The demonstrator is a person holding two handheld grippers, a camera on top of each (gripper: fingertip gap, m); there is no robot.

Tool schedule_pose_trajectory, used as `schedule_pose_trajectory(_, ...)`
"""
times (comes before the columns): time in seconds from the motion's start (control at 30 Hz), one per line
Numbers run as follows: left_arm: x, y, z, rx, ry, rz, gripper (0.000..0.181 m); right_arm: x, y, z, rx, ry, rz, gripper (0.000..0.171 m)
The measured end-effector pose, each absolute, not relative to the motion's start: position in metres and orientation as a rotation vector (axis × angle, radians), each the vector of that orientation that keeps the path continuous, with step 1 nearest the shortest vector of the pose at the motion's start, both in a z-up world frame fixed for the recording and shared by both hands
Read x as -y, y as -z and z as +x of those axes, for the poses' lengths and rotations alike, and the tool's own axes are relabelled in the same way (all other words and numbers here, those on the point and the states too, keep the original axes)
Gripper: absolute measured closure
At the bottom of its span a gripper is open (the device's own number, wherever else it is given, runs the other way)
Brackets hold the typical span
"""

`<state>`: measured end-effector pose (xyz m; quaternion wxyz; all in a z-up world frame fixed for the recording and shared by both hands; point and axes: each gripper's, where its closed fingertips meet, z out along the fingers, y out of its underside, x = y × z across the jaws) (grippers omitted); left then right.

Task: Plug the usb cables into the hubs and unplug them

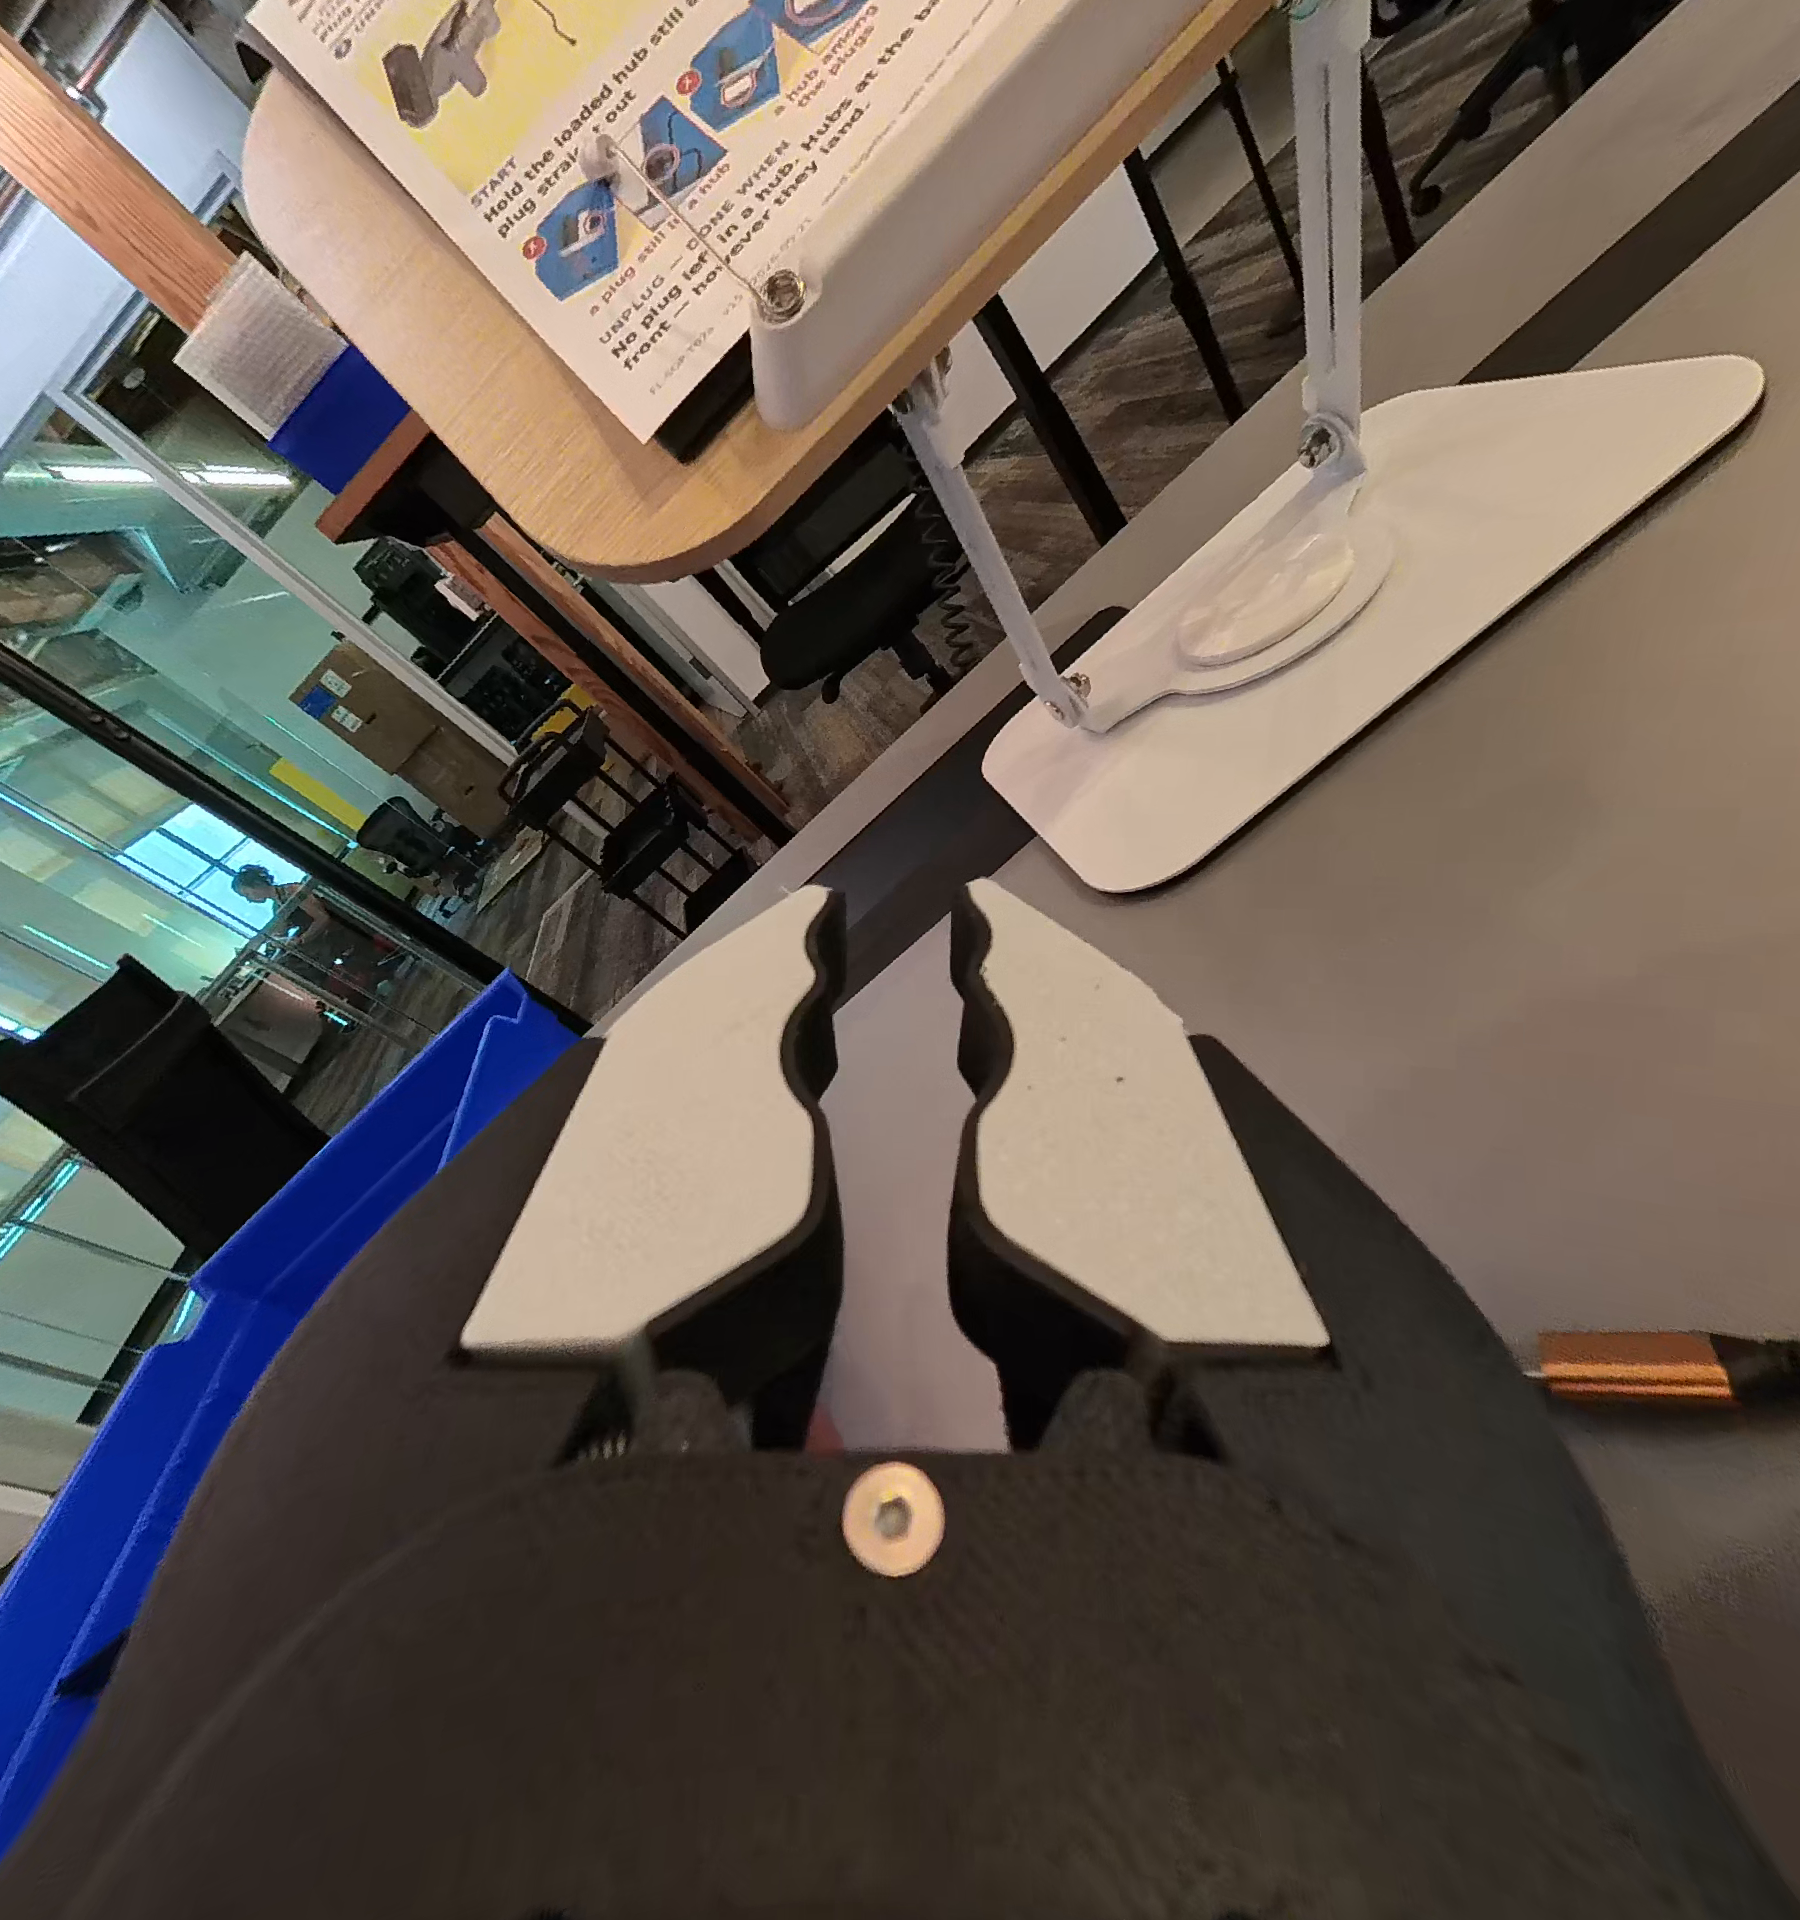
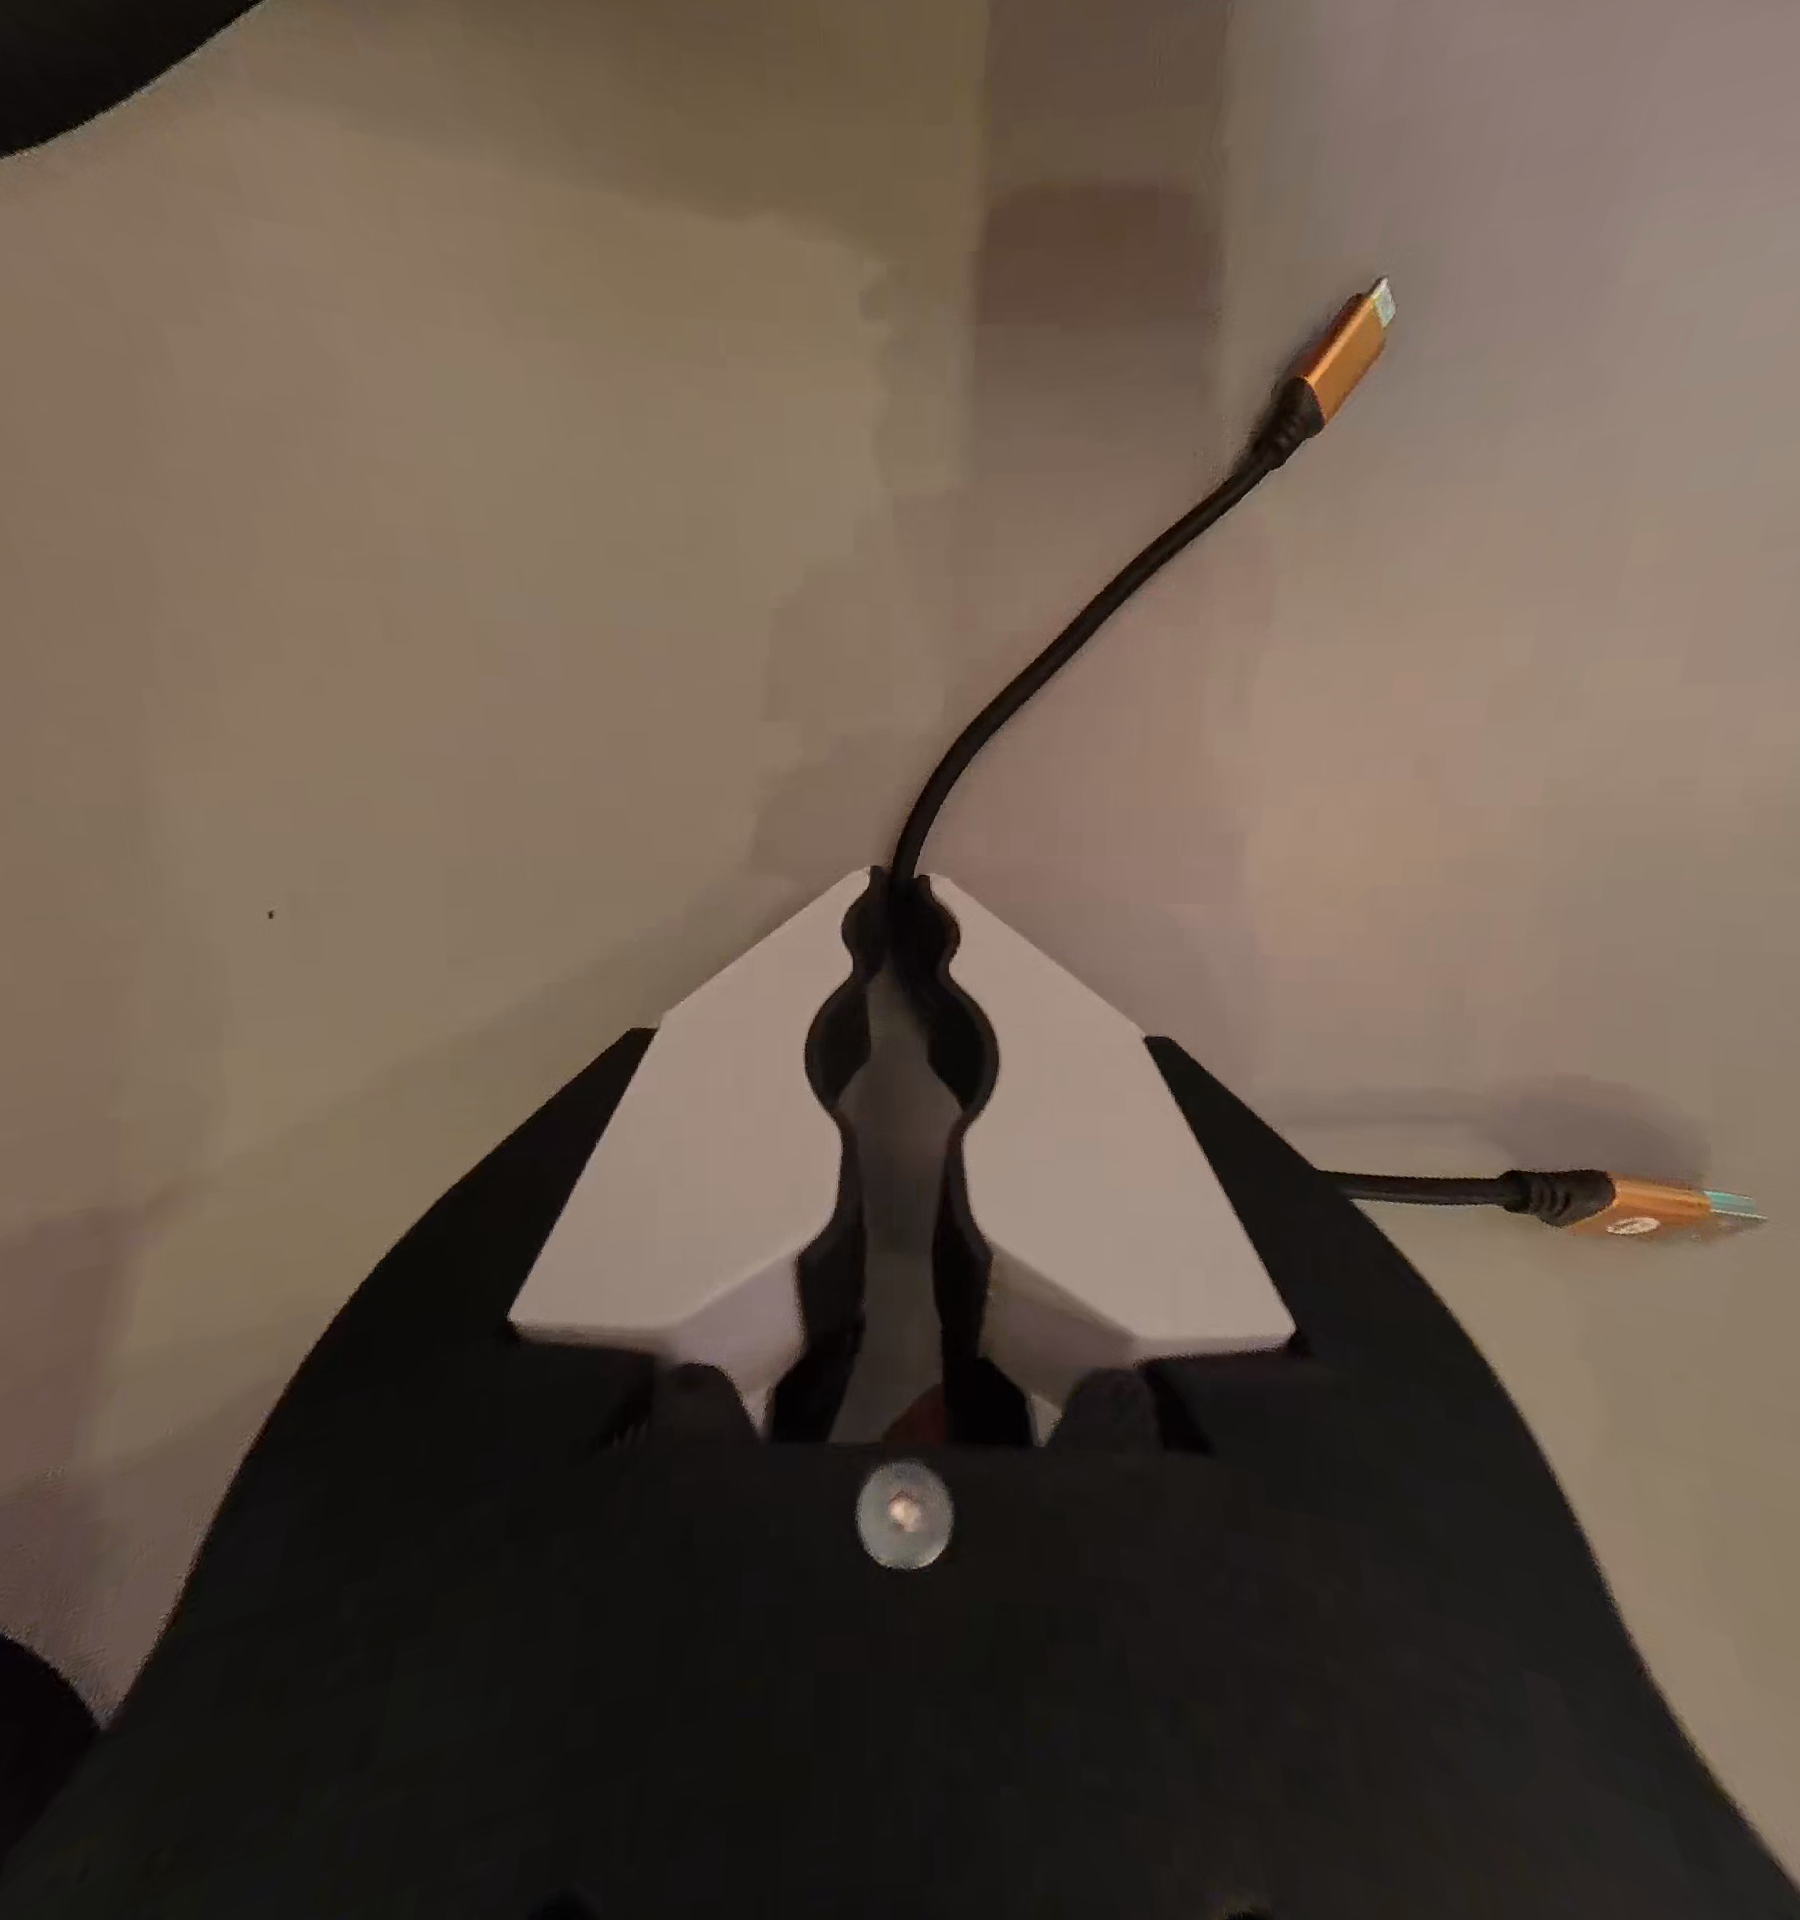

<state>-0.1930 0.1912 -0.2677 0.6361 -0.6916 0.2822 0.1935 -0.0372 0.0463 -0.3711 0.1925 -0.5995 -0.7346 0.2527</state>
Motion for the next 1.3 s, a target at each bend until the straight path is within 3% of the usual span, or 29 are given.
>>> schedule_pose_trajectory(0.3,-0.191,0.265,-0.2,-0.615,-0.453,-1.577,0.163,-0.058,0.343,-0.032,1.831,-0.772,-1.656,0.171)
schedule_pose_trajectory(0.6,-0.193,0.273,-0.205,-0.608,-0.463,-1.608,0.163,-0.102,0.228,0.041,1.492,-0.622,-1.555,0.171)
schedule_pose_trajectory(1.0,-0.195,0.282,-0.204,-0.63,-0.498,-1.626,0.163,-0.166,0.099,0.216,1.108,-0.265,-1.5,0.171)
schedule_pose_trajectory(1.13,-0.196,0.285,-0.205,-0.636,-0.504,-1.635,0.163,-0.19,0.104,0.278,1.036,-0.085,-1.547,0.17)
schedule_pose_trajectory(1.3,-0.196,0.289,-0.204,-0.648,-0.512,-1.642,0.163,-0.213,0.166,0.331,1.019,0.017,-1.663,0.171)
